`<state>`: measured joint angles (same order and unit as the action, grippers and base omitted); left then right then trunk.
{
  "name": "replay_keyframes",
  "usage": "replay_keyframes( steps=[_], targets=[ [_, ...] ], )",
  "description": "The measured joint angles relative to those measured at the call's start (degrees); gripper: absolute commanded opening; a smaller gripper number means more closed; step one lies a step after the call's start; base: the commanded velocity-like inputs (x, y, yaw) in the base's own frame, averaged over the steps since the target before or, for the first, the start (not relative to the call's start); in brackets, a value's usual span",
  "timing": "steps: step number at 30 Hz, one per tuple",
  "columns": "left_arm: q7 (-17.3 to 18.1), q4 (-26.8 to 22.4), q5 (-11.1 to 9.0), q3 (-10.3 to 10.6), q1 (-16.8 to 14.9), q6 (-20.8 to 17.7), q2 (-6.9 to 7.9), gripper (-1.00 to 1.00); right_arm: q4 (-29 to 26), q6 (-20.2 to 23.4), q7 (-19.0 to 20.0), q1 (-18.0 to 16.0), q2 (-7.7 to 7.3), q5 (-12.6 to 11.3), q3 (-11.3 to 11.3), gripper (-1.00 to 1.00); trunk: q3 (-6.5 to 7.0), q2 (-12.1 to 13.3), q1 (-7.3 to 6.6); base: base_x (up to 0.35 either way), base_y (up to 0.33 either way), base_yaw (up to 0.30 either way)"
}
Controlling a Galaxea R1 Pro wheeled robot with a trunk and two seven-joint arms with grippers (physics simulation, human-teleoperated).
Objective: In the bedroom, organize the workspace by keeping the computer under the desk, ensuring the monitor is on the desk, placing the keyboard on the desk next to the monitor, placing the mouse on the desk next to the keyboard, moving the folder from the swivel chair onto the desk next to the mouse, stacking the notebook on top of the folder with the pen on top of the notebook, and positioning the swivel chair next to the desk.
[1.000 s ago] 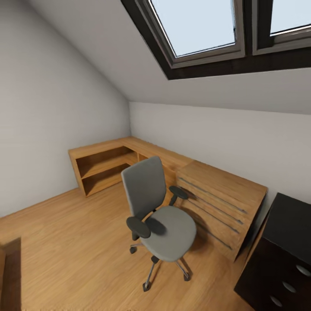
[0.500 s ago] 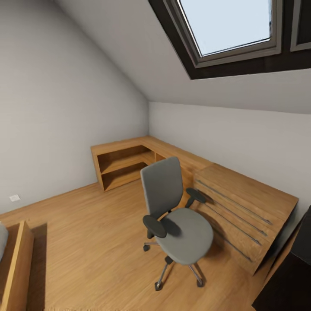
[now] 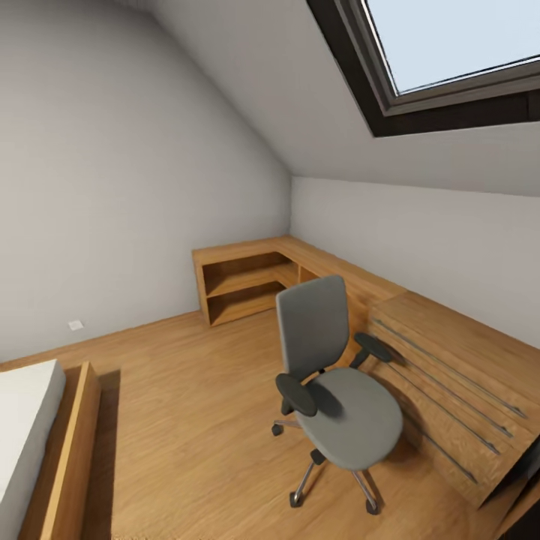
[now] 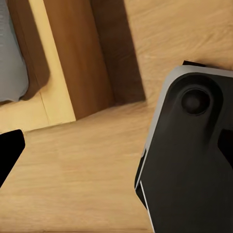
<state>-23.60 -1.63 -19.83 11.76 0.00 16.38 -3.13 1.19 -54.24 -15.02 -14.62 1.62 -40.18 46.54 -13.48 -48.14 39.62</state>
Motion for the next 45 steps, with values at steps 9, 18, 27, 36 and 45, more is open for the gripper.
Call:
replay_keyframes(
  steps=[9, 18, 27, 36, 45],
  targets=[
    [0.0, 0.0, 0.0, -0.1, 0.0, -0.1, -0.07, 1.00, 0.0, 0.0, 0.0, 0.0, 0.00, 0.0, 0.0, 1.00, 0.00, 0.0, 0.00, 0.000, 0.000, 0.281],
    [0.0, 0.0, -0.1, -0.1, 0.0, -0.1, -0.01, 1.00, 0.0, 0.0, 0.0, 0.0, 0.00, 0.0, 0.1, 1.00, 0.00, 0.0, 0.00, 0.000, 0.000, 0.281],
    [0.0, 0.0, 0.0, 0.0, 0.0, -0.1, -0.04, 1.00, 0.0, 2.8, 0.1, 0.0, 0.03, 0.1, 0.1, 1.00, 0.00, 0.0, 0.00, 0.000, 0.000, 0.281],
    [0.0, 0.0, 0.0, -0.1, 0.0, -0.1, -0.03, 1.00, 0.0, 4.1, 0.1, 0.0, 0.18, 0.3, 0.2, 1.00, 0.00, 0.0, 0.00, 0.000, 0.000, 0.281],
    [0.0, 0.0, 0.0, 0.0, 0.0, -0.1, -0.02, 1.00, -0.1, 4.2, 0.1, 0.0, 0.08, 0.4, 0.1, 1.00, 0.00, 0.0, 0.00, 0.000, 0.000, 0.281]
  ],
)
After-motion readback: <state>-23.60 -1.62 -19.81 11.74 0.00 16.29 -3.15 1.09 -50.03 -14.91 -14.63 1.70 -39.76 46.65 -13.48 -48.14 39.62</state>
